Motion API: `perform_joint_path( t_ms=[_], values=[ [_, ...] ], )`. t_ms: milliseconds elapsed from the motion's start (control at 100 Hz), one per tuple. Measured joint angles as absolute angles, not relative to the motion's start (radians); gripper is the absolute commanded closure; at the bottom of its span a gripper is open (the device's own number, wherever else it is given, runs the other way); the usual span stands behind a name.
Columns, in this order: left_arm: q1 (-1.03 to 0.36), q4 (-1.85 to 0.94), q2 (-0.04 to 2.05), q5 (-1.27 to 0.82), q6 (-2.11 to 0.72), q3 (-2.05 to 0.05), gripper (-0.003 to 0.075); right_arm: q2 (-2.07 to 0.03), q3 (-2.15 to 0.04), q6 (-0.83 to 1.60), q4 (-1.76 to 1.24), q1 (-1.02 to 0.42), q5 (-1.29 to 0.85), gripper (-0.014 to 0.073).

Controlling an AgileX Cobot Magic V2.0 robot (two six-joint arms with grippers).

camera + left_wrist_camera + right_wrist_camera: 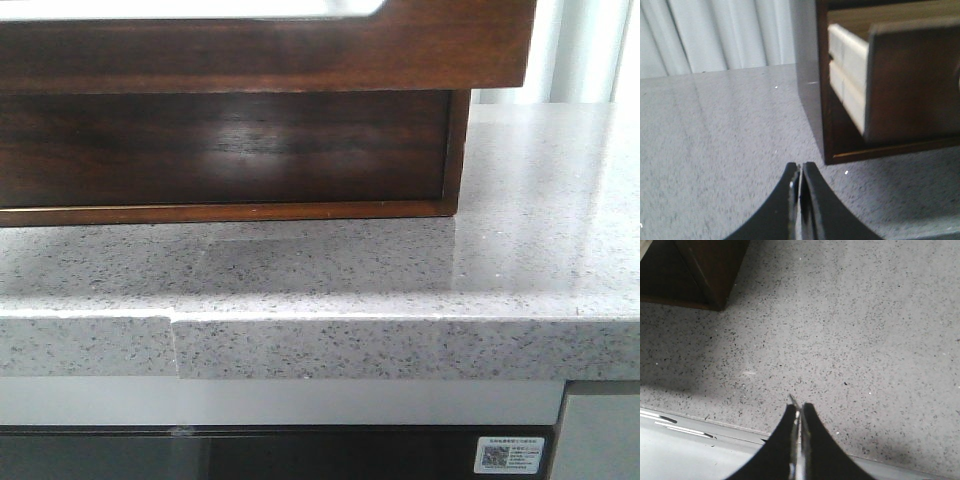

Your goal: Put scissors in drawer with both arms

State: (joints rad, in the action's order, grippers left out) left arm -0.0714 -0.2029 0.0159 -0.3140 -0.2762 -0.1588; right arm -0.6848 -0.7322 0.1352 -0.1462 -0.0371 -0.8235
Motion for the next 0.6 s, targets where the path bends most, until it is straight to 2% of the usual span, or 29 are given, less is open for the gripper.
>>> perform_joint_path(
  t_ms=[190, 310, 600],
  values=[
    [-0.067, -0.24, -0.004, -0.188, -0.276, -0.007, 0.0741, -0.685, -0.732, 0.135, -0.146, -0.037, -0.825, 0.0662],
    [-0.067, -0.281, -0.004, -0.117, -0.276, -0.005, 0.0741, -0.685, -0.732, 0.135, -0.146, -0.037, -0.825, 0.0662],
    [-0.067, -0.285, -0.004, -0.111, -0.272, -0.005, 0.0741, -0.685, -0.732, 0.135, -0.146, -0.037, -0.829, 0.0662]
  ],
)
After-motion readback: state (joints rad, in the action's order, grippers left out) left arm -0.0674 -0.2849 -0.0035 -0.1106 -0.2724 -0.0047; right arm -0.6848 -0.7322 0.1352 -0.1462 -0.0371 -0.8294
